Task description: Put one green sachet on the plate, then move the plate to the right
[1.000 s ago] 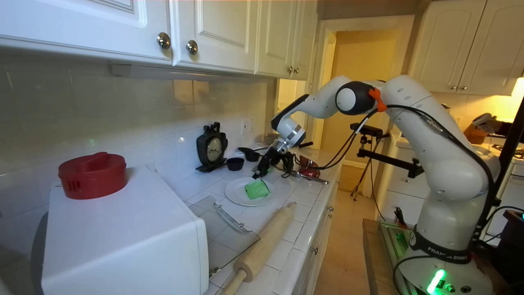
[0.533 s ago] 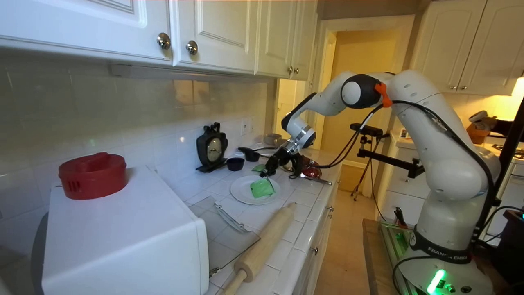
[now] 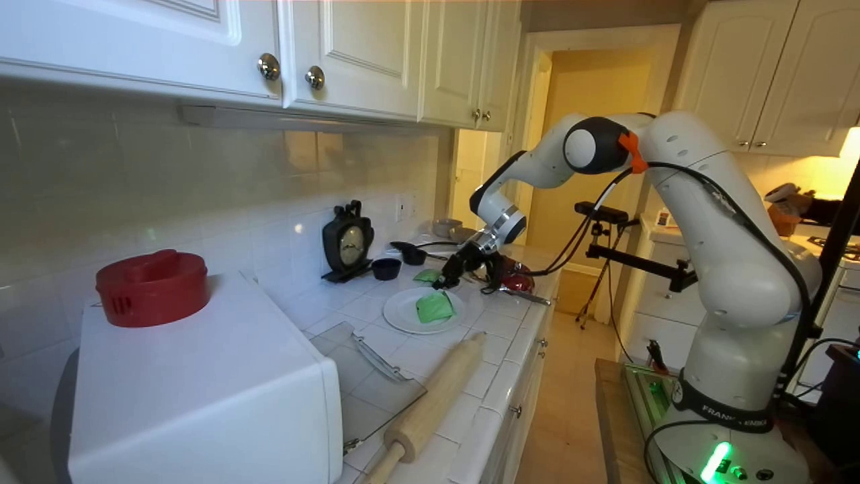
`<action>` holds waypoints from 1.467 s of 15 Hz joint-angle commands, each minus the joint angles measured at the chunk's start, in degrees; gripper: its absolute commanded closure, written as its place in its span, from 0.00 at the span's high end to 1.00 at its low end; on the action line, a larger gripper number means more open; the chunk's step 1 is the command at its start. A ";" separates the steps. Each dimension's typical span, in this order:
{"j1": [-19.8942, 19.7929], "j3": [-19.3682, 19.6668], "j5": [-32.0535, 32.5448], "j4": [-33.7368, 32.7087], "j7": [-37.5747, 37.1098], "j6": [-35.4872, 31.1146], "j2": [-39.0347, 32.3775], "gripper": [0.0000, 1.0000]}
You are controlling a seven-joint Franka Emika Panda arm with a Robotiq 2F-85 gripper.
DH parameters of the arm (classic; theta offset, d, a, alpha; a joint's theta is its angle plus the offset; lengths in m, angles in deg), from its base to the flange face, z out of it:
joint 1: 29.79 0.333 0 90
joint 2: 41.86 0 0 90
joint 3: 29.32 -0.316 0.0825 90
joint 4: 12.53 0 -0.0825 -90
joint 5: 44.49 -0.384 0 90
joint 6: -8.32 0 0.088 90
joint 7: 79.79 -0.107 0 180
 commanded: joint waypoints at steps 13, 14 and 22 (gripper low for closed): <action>7.92 5.44 2.95 9.85 -1.59 -13.41 9.32 0.62; 9.40 5.78 4.02 11.12 -2.60 -15.79 10.94 0.68; 18.36 5.51 16.03 24.33 -15.19 -35.02 25.32 0.69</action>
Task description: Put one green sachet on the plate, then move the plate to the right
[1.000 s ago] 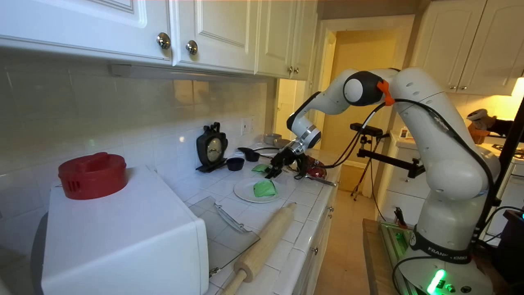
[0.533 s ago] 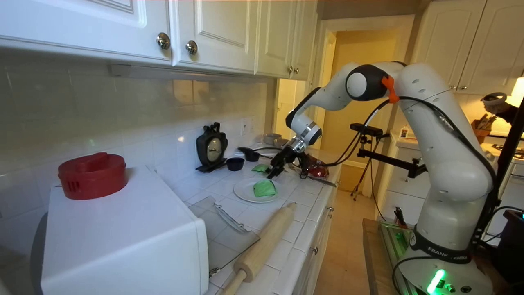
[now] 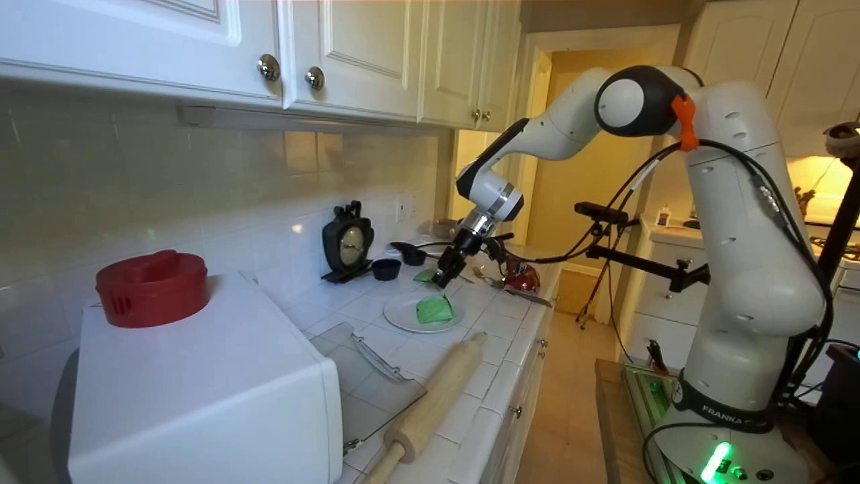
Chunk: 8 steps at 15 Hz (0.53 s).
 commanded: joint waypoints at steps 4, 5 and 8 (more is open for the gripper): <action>9.84 2.98 20.95 17.96 -23.59 -13.10 18.00 0.88; 10.92 3.09 24.94 19.99 -28.02 -13.23 20.15 0.89; 10.07 -0.12 37.19 24.11 -41.28 -9.82 26.88 0.92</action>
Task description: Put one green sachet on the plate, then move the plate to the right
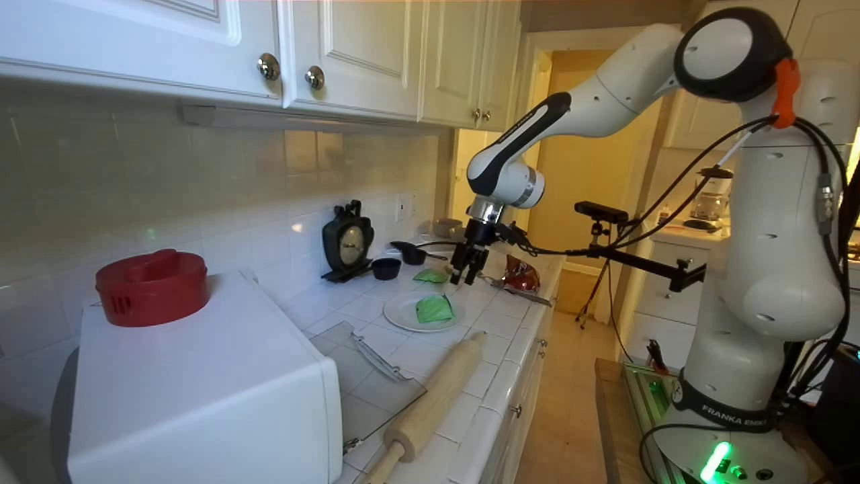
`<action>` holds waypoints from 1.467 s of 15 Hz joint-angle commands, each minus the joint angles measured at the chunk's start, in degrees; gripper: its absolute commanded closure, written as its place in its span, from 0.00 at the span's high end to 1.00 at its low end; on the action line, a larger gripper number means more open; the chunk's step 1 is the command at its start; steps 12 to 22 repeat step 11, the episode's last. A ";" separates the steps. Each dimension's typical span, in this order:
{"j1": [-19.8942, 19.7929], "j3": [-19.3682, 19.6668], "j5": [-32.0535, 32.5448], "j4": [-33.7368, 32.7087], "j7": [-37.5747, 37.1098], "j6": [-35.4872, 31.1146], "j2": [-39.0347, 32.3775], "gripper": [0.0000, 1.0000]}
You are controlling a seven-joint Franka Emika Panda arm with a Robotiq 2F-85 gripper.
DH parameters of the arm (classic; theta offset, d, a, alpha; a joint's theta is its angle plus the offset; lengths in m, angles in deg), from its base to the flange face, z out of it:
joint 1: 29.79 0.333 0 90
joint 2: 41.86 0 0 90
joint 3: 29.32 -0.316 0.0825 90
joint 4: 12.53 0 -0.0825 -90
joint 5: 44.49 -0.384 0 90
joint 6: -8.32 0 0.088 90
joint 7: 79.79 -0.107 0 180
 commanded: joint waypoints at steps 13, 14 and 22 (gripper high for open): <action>1.43 -6.32 10.53 4.89 -0.12 28.30 17.49 1.00; 1.43 -6.32 10.53 4.89 -0.12 28.30 17.49 1.00; 1.43 -6.32 10.53 4.89 -0.12 28.30 17.49 1.00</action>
